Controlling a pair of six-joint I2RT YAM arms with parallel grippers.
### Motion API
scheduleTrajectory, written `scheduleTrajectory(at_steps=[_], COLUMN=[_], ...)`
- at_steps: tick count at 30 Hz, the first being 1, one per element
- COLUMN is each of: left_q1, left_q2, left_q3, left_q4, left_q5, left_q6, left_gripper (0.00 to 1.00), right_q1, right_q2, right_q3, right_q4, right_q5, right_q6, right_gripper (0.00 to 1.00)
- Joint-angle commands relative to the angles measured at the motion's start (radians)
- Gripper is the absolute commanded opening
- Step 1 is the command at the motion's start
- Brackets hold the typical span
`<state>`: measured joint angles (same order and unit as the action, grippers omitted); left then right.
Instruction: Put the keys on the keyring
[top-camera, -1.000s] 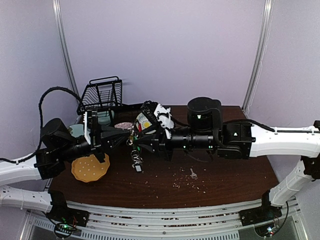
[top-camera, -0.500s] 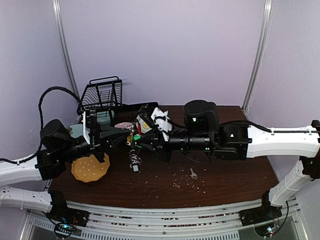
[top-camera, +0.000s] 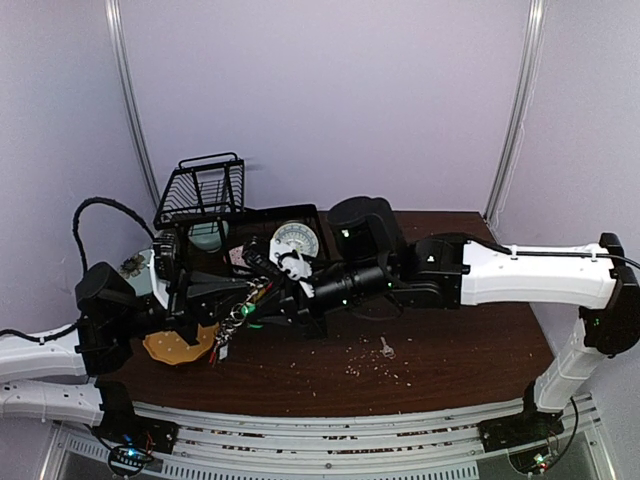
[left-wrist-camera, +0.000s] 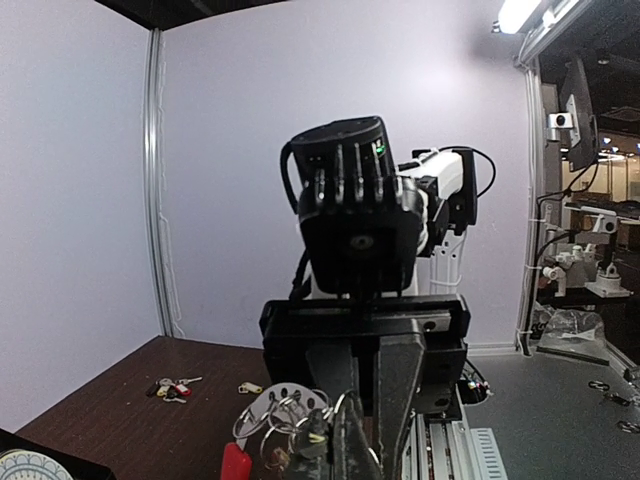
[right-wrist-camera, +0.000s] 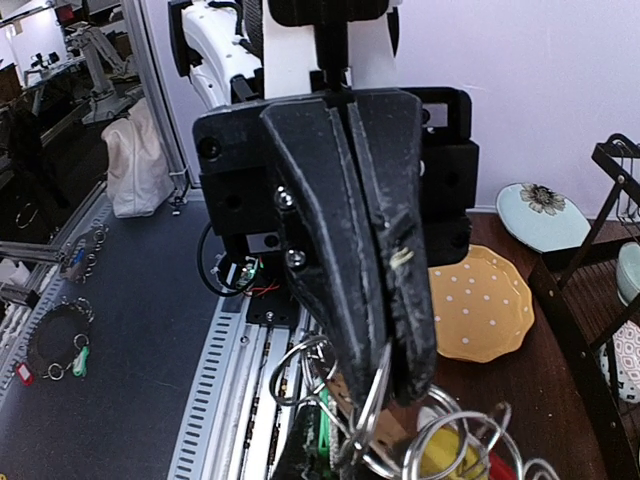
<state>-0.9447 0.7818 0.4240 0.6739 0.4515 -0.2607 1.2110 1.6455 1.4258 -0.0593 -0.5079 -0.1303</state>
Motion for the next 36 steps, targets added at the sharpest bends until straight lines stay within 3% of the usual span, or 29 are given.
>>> scheduleTrajectory(at_steps=[1, 4, 6, 9, 11, 16, 20, 24, 27, 36], left_q1=[-0.002, -0.001, -0.002, -0.002, -0.001, -0.001, -0.002, -0.001, -0.002, -0.002], left_q2=[-0.009, -0.003, -0.004, -0.015, -0.023, -0.026, -0.024, -0.023, -0.025, -0.024], left_q3=[0.023, 0.030, 0.033, 0.034, 0.038, 0.048, 0.051, 0.056, 0.054, 0.057], left_q4=[0.209, 0.187, 0.176, 0.168, 0.141, 0.107, 0.092, 0.073, 0.069, 0.063], left_q5=[0.041, 0.041, 0.034, 0.016, -0.016, -0.062, -0.084, -0.100, -0.105, -0.100], left_q6=[-0.011, -0.010, -0.008, -0.004, 0.006, 0.021, 0.030, 0.045, 0.049, 0.052], left_gripper=[0.00, 0.00, 0.00, 0.00, 0.00, 0.00, 0.00, 0.00, 0.00, 0.00], right_q1=[0.010, 0.001, -0.009, -0.021, -0.025, -0.029, -0.029, -0.030, -0.029, -0.029], right_q2=[0.056, 0.038, 0.005, -0.051, -0.101, -0.251, -0.274, -0.220, -0.157, -0.092], right_q3=[0.048, 0.035, -0.001, -0.047, -0.070, -0.146, -0.135, -0.135, -0.091, -0.053], right_q4=[-0.133, -0.101, -0.051, -0.021, -0.025, 0.020, 0.065, 0.253, 0.288, 0.333], right_q5=[-0.120, -0.056, 0.003, 0.064, 0.106, 0.099, 0.094, 0.093, 0.064, 0.070], right_q6=[-0.035, -0.011, 0.022, 0.046, 0.041, 0.012, 0.038, 0.135, 0.165, 0.196], right_gripper=[0.00, 0.00, 0.06, 0.25, 0.33, 0.37, 0.35, 0.21, 0.16, 0.13])
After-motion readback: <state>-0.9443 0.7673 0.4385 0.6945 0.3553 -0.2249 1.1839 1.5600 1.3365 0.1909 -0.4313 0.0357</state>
